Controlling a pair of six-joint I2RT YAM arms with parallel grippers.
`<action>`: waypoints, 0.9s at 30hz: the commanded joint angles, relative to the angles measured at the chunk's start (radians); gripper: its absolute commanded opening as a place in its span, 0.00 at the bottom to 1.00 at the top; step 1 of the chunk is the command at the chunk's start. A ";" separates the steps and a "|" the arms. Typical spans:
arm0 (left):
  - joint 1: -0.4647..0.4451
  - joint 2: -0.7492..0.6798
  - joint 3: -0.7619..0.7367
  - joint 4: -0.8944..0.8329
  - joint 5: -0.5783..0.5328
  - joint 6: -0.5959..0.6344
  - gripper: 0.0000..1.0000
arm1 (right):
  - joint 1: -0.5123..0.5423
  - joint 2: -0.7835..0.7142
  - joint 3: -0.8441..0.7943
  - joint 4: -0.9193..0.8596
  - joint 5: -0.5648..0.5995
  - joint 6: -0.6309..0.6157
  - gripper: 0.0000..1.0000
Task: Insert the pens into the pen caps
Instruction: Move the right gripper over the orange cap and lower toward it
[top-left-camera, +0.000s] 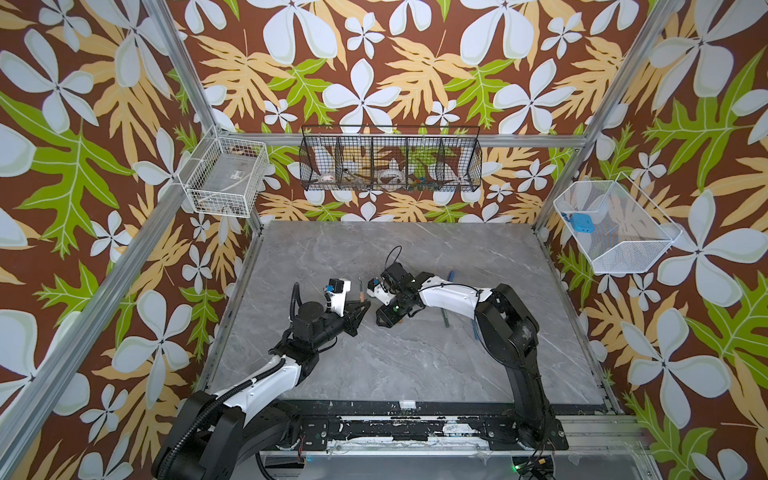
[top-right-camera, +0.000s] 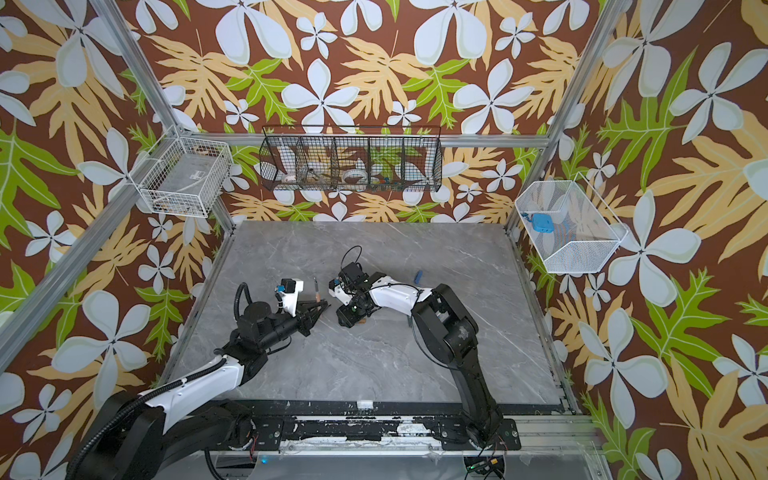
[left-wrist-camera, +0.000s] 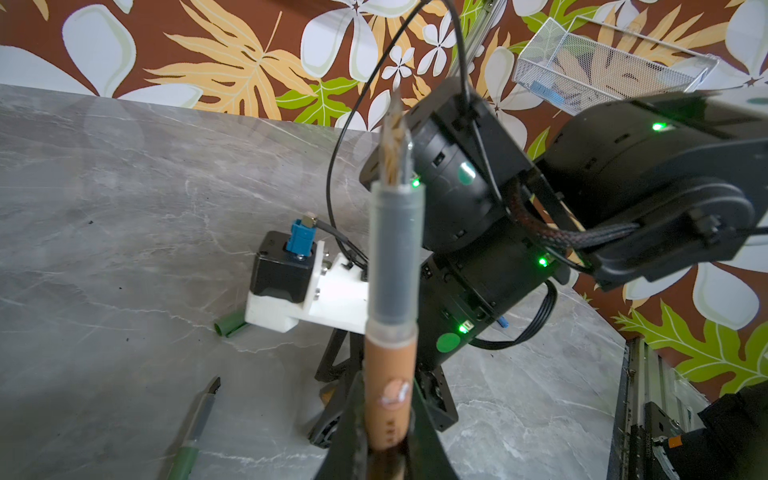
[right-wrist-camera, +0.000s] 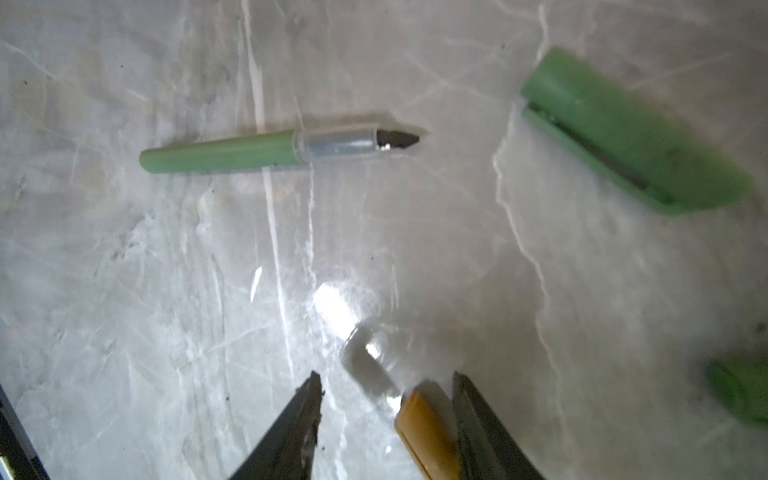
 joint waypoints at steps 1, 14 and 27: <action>0.000 -0.004 0.005 0.029 0.011 -0.003 0.00 | 0.022 -0.031 -0.030 -0.034 -0.018 -0.046 0.51; 0.000 -0.037 -0.003 0.026 0.006 -0.005 0.00 | 0.076 -0.066 -0.072 -0.052 -0.014 -0.073 0.51; 0.000 -0.064 -0.009 0.013 -0.011 0.006 0.00 | 0.106 -0.138 -0.147 -0.133 0.037 -0.069 0.50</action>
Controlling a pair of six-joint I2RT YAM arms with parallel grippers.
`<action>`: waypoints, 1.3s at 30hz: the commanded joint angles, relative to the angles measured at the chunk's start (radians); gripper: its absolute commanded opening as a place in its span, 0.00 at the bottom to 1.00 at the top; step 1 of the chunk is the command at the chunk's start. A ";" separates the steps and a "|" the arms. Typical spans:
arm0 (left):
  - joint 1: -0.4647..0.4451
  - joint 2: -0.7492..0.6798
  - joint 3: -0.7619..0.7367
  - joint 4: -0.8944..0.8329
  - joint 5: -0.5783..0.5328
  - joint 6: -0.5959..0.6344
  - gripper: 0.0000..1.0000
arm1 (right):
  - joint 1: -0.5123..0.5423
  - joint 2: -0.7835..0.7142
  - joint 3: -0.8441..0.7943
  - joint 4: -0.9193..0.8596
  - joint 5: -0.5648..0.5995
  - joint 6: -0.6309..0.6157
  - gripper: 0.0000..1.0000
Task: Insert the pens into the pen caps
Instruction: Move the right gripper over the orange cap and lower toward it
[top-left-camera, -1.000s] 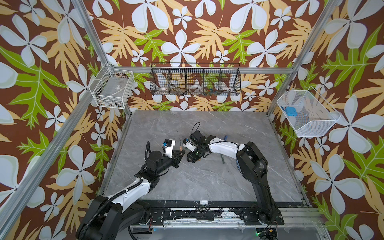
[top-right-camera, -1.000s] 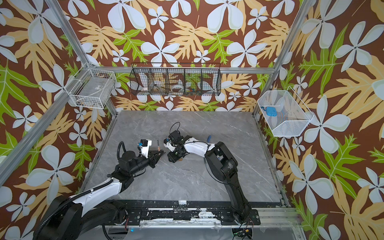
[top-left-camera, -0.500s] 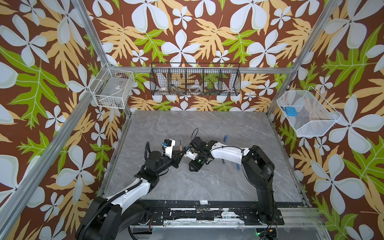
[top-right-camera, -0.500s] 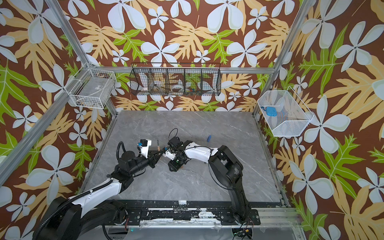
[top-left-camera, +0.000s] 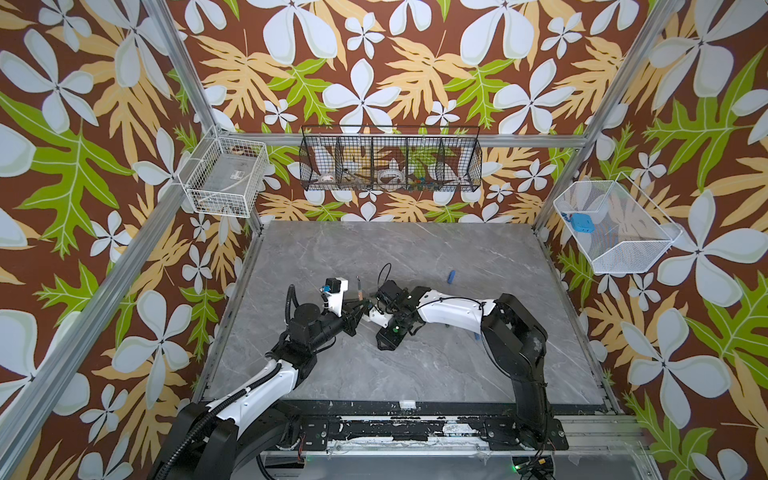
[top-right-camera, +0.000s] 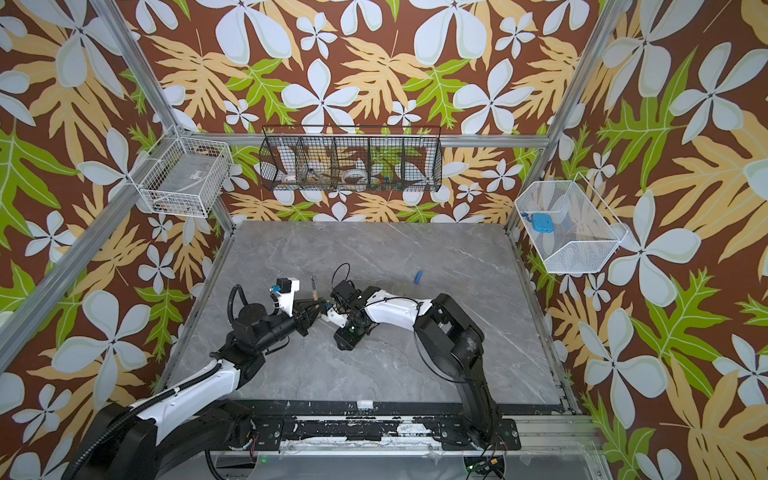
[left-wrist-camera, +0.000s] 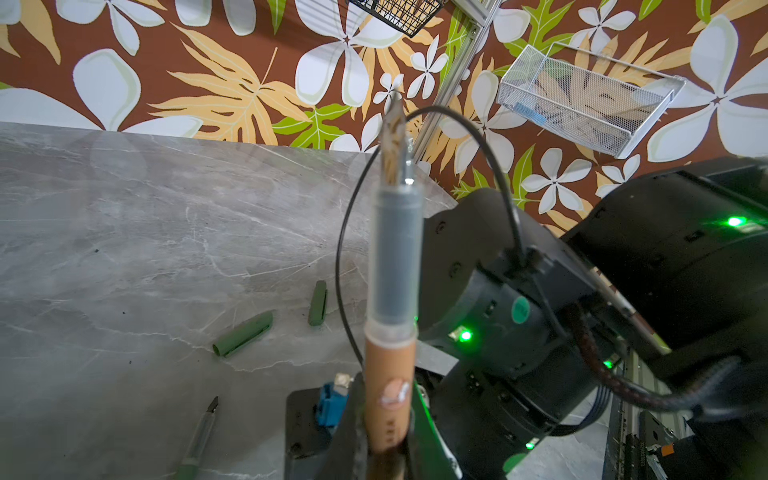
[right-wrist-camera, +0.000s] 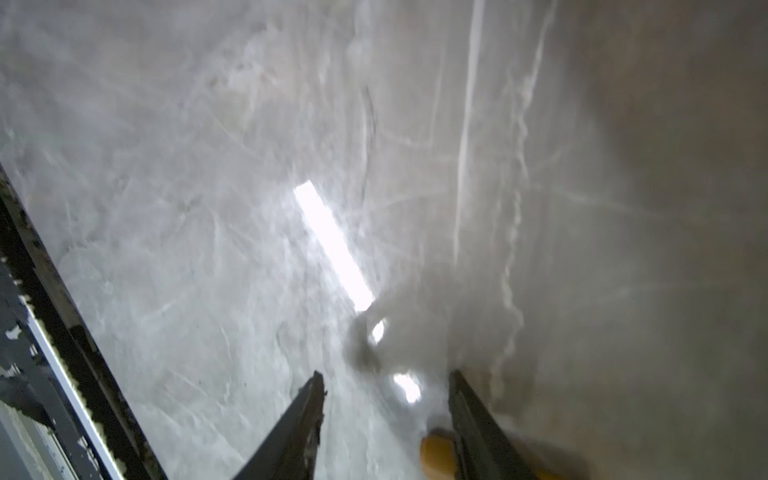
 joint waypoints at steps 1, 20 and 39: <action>-0.002 0.004 -0.002 0.015 -0.004 0.003 0.00 | 0.000 -0.044 -0.032 -0.057 0.036 0.009 0.50; 0.000 0.015 -0.002 0.023 0.001 0.001 0.00 | 0.023 -0.123 -0.145 0.129 0.005 0.260 0.51; 0.000 0.032 -0.001 0.030 0.007 -0.003 0.00 | -0.011 -0.167 -0.268 0.086 0.119 0.338 0.53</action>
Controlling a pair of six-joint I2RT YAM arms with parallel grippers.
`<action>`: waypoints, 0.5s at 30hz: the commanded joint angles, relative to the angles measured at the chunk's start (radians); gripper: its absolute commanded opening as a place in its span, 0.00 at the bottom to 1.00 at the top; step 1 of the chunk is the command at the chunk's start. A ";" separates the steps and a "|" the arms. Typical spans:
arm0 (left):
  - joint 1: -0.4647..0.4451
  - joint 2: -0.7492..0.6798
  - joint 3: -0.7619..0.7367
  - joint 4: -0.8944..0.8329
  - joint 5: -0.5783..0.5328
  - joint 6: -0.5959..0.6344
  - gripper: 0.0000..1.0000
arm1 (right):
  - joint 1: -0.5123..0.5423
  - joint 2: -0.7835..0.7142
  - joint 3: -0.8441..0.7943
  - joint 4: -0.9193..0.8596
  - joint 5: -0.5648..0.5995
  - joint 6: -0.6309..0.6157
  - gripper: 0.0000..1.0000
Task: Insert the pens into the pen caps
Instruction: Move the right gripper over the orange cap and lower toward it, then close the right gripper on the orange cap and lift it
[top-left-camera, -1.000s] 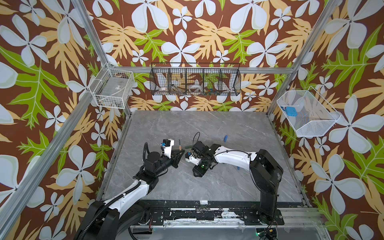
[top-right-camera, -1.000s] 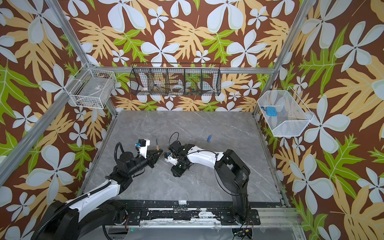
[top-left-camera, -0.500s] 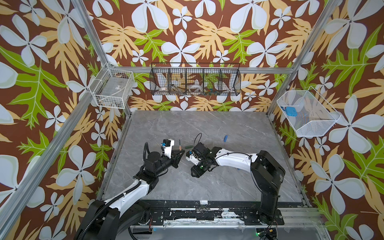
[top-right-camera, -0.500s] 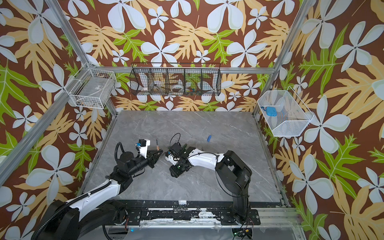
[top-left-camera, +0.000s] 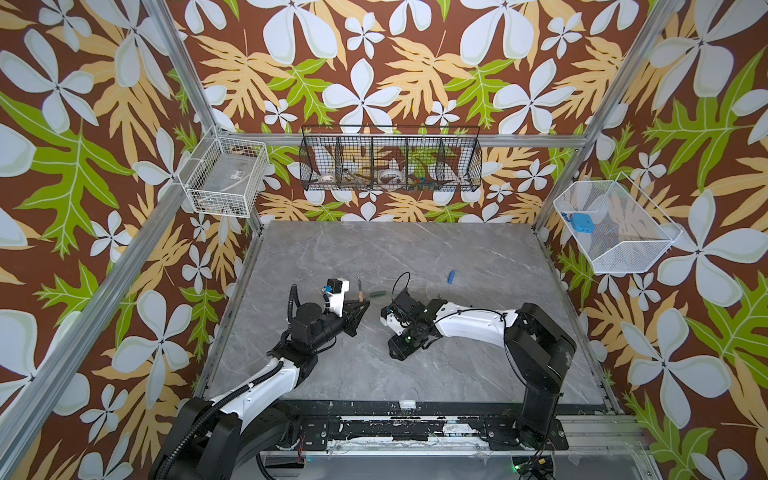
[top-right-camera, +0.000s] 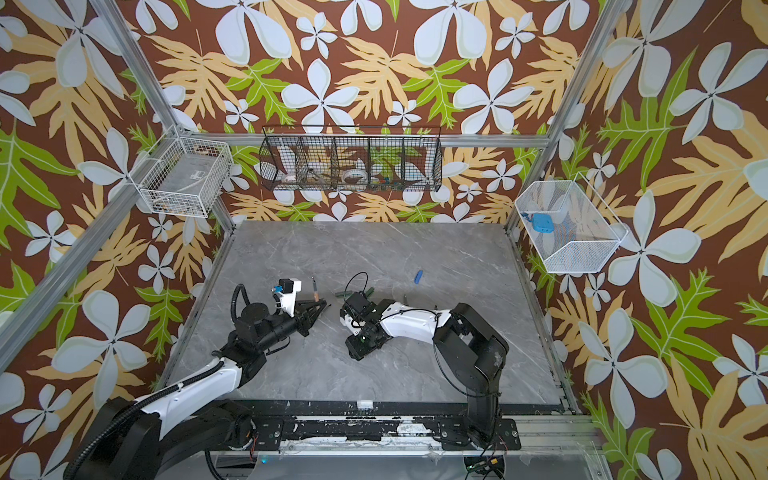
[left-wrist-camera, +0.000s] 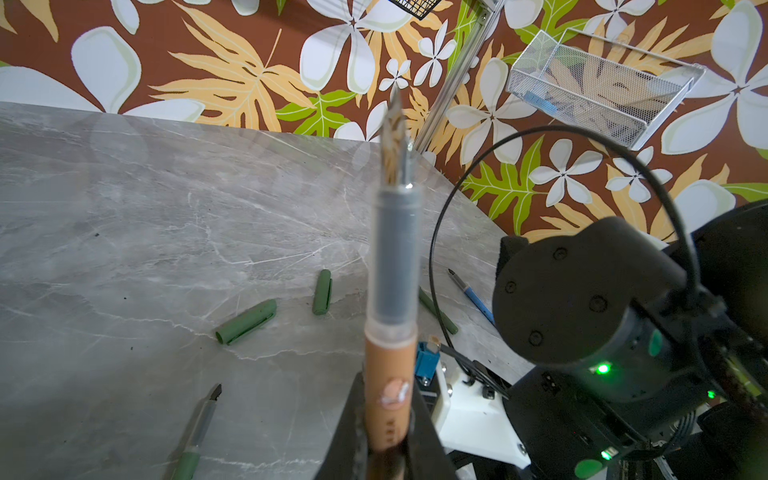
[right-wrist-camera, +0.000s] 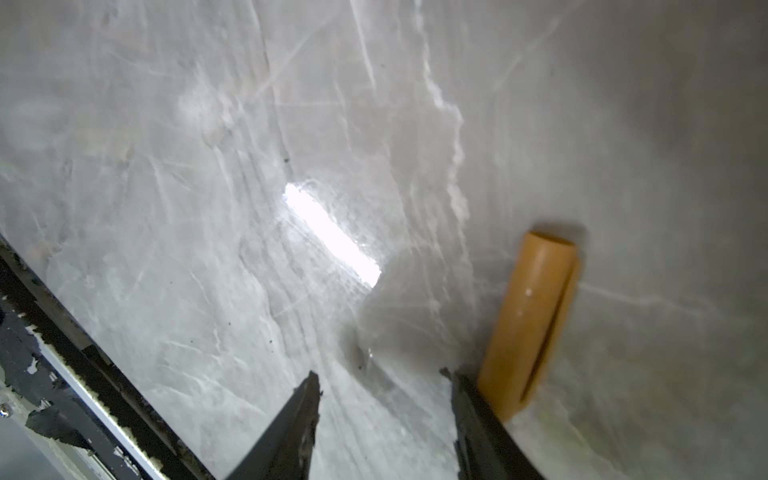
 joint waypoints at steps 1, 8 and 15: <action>0.000 0.001 0.000 0.030 0.010 -0.002 0.00 | -0.025 -0.009 -0.030 -0.007 0.055 0.033 0.53; -0.001 -0.008 0.000 0.028 0.011 0.000 0.00 | -0.053 0.004 -0.024 0.053 0.072 0.049 0.54; -0.001 -0.013 0.000 0.022 0.010 0.004 0.00 | -0.095 0.037 0.014 0.069 0.088 0.042 0.56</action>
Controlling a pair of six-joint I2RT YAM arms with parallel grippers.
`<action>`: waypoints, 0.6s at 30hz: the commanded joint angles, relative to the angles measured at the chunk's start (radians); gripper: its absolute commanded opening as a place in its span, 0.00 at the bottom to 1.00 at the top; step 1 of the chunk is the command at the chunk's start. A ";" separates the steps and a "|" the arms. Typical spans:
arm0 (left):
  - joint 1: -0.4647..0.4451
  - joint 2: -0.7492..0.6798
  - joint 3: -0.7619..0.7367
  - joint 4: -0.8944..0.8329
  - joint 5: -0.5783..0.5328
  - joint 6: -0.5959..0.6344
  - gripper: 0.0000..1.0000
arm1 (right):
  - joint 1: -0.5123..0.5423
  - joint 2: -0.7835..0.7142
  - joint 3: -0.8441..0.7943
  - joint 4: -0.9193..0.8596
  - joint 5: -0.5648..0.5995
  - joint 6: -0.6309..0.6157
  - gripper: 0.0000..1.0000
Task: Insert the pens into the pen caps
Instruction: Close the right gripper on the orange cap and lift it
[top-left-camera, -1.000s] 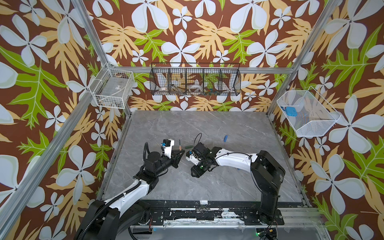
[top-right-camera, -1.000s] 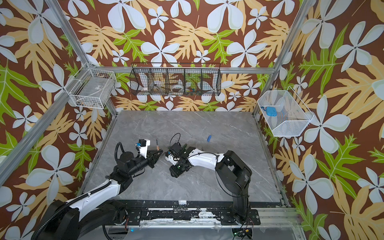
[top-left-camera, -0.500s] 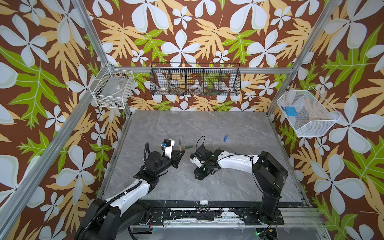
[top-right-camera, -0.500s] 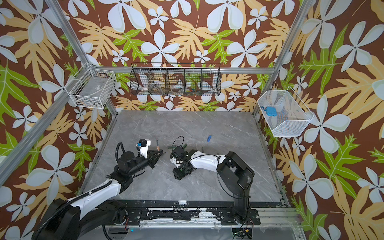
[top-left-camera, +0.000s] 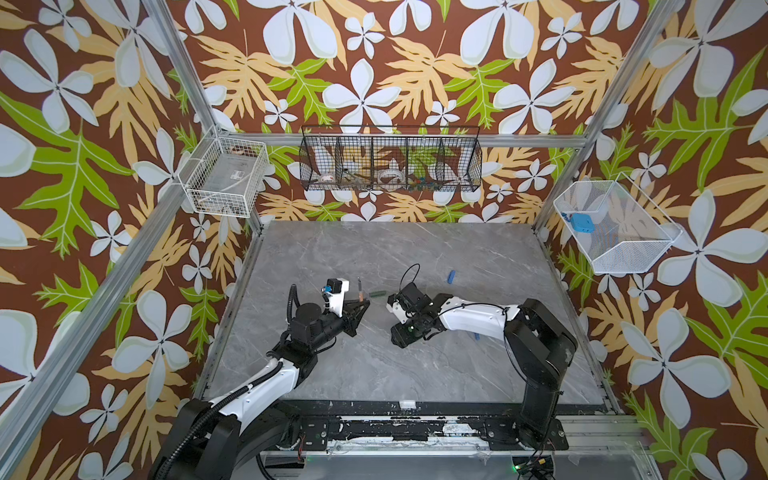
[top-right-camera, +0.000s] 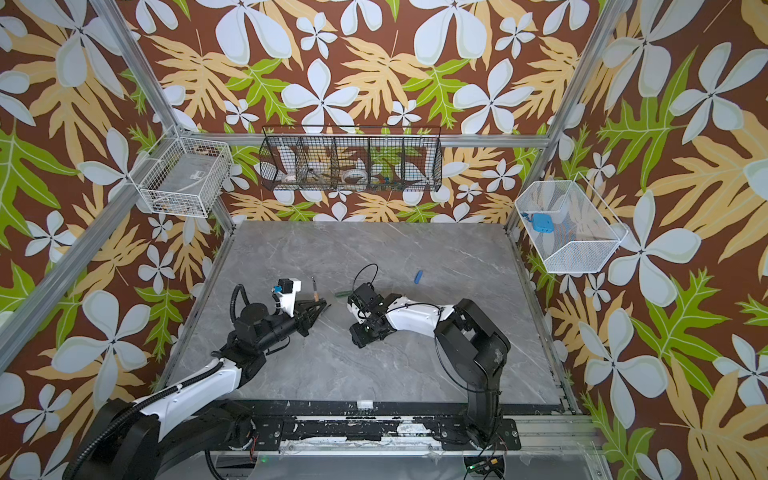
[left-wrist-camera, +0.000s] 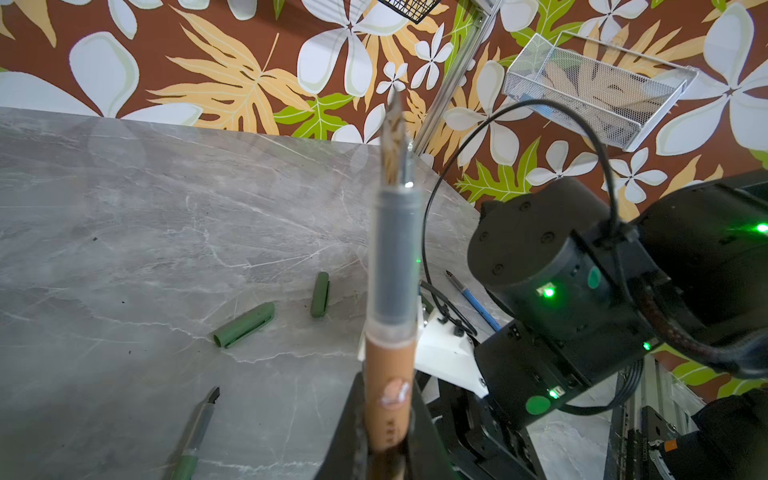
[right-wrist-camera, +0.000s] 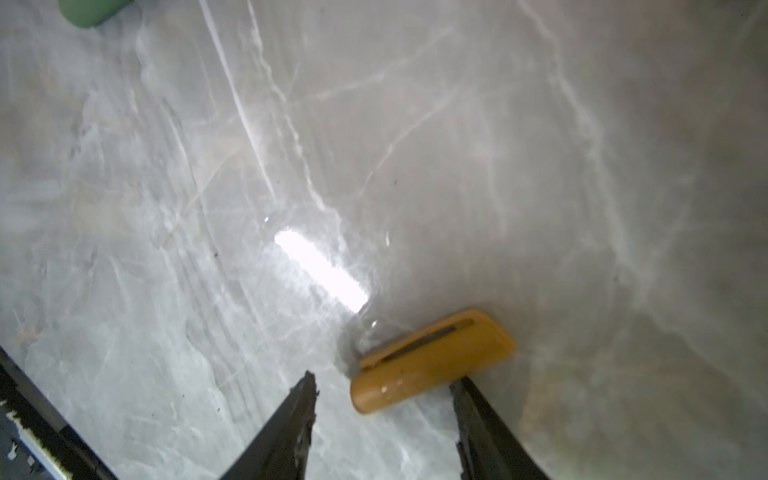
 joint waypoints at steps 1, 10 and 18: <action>0.000 -0.003 0.000 0.022 0.007 0.004 0.00 | -0.022 0.012 0.002 -0.023 0.036 0.004 0.56; 0.000 0.000 0.000 0.024 0.008 0.004 0.00 | -0.028 0.062 0.065 -0.039 -0.034 -0.003 0.56; -0.001 0.010 0.000 0.031 0.014 0.001 0.00 | -0.003 0.070 0.111 -0.112 -0.035 -0.007 0.56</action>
